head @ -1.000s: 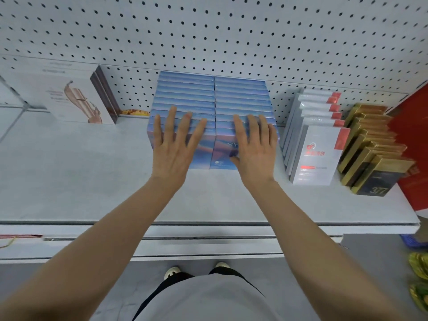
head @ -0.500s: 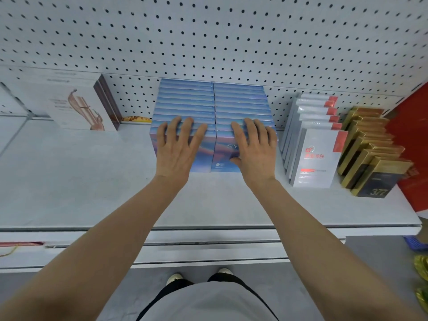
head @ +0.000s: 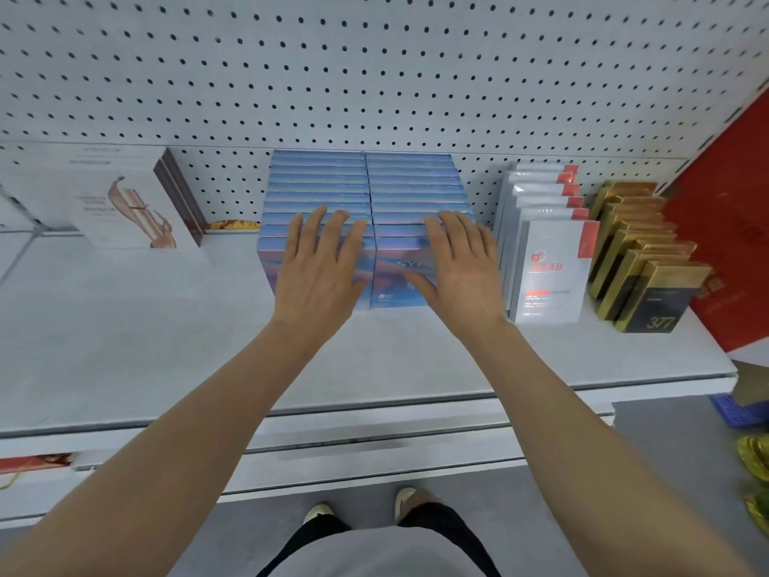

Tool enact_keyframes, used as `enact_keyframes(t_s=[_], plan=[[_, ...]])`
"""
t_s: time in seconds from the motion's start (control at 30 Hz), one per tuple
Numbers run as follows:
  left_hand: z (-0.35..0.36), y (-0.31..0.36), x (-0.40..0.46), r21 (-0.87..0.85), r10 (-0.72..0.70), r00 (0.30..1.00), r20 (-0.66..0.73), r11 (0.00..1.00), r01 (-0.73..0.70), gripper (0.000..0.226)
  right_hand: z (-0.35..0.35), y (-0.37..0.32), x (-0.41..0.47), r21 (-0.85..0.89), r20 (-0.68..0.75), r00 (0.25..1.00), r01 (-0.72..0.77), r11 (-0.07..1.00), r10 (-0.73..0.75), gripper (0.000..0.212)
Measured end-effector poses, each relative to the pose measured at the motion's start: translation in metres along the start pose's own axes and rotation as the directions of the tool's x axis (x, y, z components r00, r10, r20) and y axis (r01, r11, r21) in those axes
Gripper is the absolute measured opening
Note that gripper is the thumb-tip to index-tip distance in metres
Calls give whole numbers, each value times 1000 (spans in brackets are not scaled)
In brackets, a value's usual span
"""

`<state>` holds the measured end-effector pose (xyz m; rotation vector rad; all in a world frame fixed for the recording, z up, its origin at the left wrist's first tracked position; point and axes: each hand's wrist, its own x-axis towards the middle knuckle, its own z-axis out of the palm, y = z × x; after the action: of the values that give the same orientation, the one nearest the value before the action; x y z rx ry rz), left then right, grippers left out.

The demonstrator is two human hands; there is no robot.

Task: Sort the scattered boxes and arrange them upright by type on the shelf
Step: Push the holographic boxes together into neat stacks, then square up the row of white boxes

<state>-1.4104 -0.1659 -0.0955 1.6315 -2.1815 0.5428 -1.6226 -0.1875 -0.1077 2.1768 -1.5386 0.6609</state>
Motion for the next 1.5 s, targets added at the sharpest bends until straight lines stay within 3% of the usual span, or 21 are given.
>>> enact_keyframes(t_s=[0.23, 0.5, 0.6, 0.7, 0.87, 0.97, 1.07, 1.17, 1.27, 1.37, 1.43, 1.5], plan=[[-14, 47, 21, -96, 30, 994, -107, 995, -41, 61, -25, 51, -6, 105, 18, 999, -35, 994, 34, 80], [5, 179, 67, -258, 82, 974, -213, 957, -137, 57, -36, 173, -10, 170, 279, 960, -39, 985, -10, 92], [25, 229, 83, -354, 7, 1000, -1, 935, -7, 77, -36, 220, -4, 100, 422, 906, -3, 995, -40, 97], [47, 255, 101, -381, -138, 944, 299, 890, 251, 104, -31, 249, 5, 29, 522, 852, 45, 999, -54, 104], [73, 272, 124, -340, -284, 841, 460, 819, 463, 119, -16, 260, 7, 73, 590, 804, 42, 996, -77, 116], [84, 271, 132, -406, -344, 785, 515, 709, 576, 124, -9, 257, 8, 118, 583, 809, 2, 993, -71, 116], [90, 265, 136, -423, -381, 762, 523, 660, 620, 108, -1, 255, 9, 106, 533, 846, -36, 994, -26, 119], [89, 268, 142, -477, -461, 788, 408, 628, 614, 85, 7, 255, 17, 76, 394, 919, -25, 997, -7, 116], [92, 267, 150, -574, -512, 803, 305, 574, 584, 76, 18, 259, 24, 25, 197, 979, 46, 999, -50, 101], [96, 262, 166, -635, -523, 783, 338, 487, 599, 75, 31, 262, 33, 17, 96, 994, 50, 999, -51, 84], [99, 257, 177, -677, -505, 757, 415, 383, 628, 82, 34, 261, 39, 111, 78, 997, 0, 994, -8, 77], [105, 252, 183, -726, -477, 732, 486, 246, 642, 86, 31, 262, 45, 305, 170, 976, -182, 935, 134, 87]])
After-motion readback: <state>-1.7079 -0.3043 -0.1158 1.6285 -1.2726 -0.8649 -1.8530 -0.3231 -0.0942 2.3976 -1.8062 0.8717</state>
